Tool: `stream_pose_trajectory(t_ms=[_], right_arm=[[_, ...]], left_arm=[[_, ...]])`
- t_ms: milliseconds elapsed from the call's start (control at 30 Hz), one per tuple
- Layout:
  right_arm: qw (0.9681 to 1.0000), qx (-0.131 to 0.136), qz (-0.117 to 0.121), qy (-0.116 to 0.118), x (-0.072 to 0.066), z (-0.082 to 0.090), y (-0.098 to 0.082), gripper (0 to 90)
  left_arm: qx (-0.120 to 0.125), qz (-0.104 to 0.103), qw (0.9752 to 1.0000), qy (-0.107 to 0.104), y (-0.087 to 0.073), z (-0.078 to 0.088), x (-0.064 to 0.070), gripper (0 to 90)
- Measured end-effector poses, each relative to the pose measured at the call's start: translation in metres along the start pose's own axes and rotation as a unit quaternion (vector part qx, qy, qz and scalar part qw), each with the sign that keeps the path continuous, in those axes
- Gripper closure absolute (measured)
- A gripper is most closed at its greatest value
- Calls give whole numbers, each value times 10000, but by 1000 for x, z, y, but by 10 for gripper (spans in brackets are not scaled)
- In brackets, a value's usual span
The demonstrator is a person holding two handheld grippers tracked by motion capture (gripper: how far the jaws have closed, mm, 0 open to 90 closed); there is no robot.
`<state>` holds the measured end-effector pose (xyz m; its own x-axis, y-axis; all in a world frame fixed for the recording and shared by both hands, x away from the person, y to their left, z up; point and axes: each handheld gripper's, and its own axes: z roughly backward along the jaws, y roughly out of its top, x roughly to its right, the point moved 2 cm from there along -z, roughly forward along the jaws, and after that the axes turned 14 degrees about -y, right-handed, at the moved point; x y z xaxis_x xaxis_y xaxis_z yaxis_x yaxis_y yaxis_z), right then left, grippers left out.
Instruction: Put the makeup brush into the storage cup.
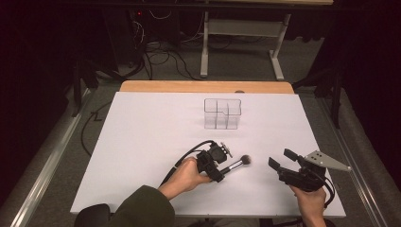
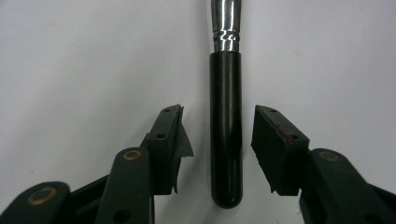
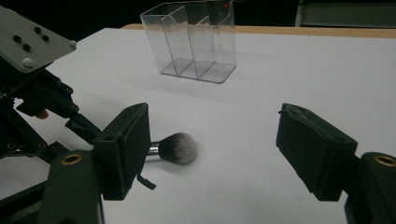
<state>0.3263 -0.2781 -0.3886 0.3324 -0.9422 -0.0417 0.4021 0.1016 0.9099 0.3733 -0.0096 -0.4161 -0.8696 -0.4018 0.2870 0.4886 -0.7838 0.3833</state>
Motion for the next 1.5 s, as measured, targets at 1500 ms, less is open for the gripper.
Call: stream_pose_trajectory(t_ms=[1500], right_arm=[[10000,-48,24,-1,-1,0,-1,291]], left_arm=[[-357,-281,9982,388,-2,-4,7,742]])
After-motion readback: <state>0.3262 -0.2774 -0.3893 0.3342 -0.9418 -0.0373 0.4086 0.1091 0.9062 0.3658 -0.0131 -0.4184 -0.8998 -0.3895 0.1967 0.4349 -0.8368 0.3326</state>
